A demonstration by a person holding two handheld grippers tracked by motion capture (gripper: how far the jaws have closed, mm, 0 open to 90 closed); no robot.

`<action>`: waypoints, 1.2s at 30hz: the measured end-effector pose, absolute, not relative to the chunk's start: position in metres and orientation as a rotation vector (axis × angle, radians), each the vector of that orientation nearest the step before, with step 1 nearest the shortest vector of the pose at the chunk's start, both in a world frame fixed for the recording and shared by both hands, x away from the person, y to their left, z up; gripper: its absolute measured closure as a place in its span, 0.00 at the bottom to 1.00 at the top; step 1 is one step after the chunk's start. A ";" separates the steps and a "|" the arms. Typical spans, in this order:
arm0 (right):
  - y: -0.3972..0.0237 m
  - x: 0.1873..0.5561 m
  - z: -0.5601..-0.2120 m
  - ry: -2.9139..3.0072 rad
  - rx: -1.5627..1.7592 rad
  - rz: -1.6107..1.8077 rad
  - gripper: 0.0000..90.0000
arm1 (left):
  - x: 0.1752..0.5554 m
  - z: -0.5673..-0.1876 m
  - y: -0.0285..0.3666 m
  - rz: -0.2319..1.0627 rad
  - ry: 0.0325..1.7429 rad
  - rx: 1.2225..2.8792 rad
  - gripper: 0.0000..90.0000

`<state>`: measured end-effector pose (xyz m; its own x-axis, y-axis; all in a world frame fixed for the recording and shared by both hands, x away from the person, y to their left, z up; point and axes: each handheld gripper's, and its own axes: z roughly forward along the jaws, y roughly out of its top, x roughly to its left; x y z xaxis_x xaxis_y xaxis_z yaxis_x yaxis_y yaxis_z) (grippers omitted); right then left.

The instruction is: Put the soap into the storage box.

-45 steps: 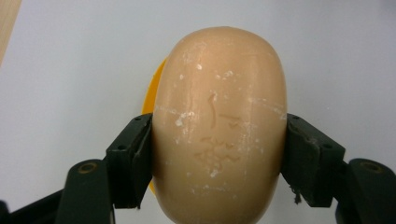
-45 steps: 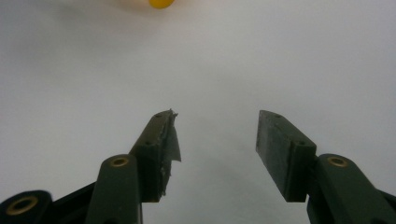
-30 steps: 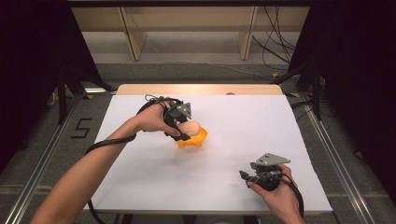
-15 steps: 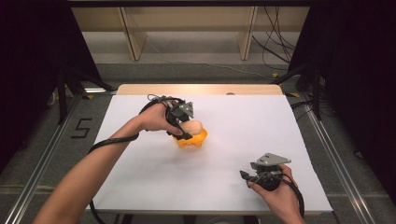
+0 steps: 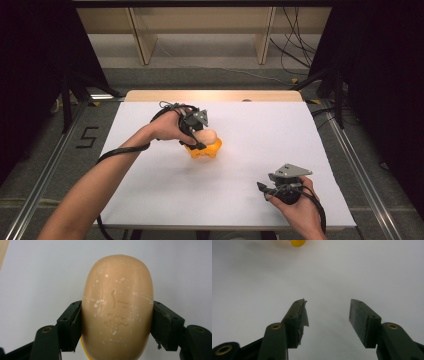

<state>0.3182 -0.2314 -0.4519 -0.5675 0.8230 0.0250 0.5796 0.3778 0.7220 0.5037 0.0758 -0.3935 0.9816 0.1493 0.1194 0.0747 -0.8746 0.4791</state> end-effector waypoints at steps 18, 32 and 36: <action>-0.232 0.319 -0.453 2.307 1.193 1.003 0.53 | 0.507 -0.400 0.074 0.189 0.182 2.638 0.35; -0.231 0.319 -0.453 2.313 1.196 0.999 0.53 | 0.509 -0.404 0.075 0.176 0.208 2.649 0.35; -0.231 0.319 -0.453 2.315 1.191 0.996 0.53 | 0.510 -0.405 0.074 0.177 0.212 2.653 0.35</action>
